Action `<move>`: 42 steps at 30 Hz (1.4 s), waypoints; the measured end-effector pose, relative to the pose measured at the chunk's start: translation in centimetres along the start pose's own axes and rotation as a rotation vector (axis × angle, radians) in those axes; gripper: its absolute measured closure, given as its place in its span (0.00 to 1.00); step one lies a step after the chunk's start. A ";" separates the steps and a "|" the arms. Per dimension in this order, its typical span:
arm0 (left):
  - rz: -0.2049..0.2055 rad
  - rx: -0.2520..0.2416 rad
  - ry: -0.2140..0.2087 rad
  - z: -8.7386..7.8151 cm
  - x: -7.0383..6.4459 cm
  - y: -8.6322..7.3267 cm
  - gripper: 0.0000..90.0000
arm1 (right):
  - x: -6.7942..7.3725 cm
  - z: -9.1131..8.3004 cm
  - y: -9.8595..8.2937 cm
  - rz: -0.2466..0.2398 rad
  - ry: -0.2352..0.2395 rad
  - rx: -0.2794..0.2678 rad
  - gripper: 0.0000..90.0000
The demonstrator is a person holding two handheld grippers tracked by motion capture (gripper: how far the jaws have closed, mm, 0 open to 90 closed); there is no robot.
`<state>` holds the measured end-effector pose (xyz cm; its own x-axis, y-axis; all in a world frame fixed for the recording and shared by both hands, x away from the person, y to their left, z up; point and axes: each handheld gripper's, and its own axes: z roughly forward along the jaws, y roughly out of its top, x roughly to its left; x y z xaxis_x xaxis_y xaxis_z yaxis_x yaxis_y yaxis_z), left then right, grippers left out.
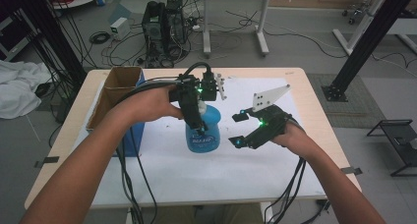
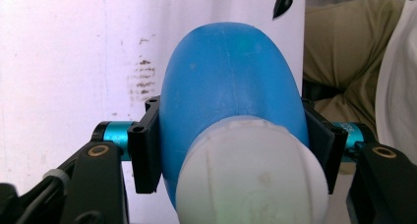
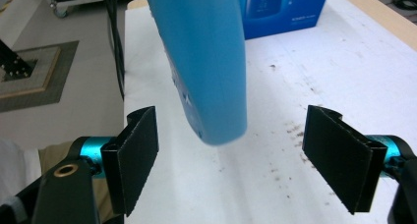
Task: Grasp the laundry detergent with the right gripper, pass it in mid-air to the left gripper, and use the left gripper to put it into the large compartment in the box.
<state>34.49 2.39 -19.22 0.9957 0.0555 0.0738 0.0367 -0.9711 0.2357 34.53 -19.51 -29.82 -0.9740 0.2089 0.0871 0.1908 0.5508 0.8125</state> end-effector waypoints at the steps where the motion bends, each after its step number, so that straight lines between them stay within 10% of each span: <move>1: -0.010 0.000 -0.004 0.0 0.0 -0.1 0.42 | -0.1 -0.2 -0.1 0.002 -0.010 -0.007 0.23; 6: -0.020 0.011 0.002 -0.1 0.2 -0.4 0.41 | -0.1 -1.0 -0.3 -0.004 0.001 0.036 0.23; 8: -0.026 0.010 0.002 -0.1 0.2 -0.5 0.41 | 0.0 -1.2 -0.3 -0.006 -0.002 0.096 0.02; 27: -0.106 0.017 0.025 -2.1 1.4 -1.9 0.42 | -0.6 -7.7 -2.3 0.011 -0.134 0.349 0.02; 42: -0.253 -0.022 0.078 -8.1 3.1 -5.4 0.41 | -1.4 -10.4 -3.5 0.041 -0.184 0.374 0.02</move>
<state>36.73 9.73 -12.37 0.9454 0.3148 0.0841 0.2813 -0.9189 0.2767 33.97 -30.13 -26.74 -0.9333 0.3588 -0.0169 0.2929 0.7875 0.5423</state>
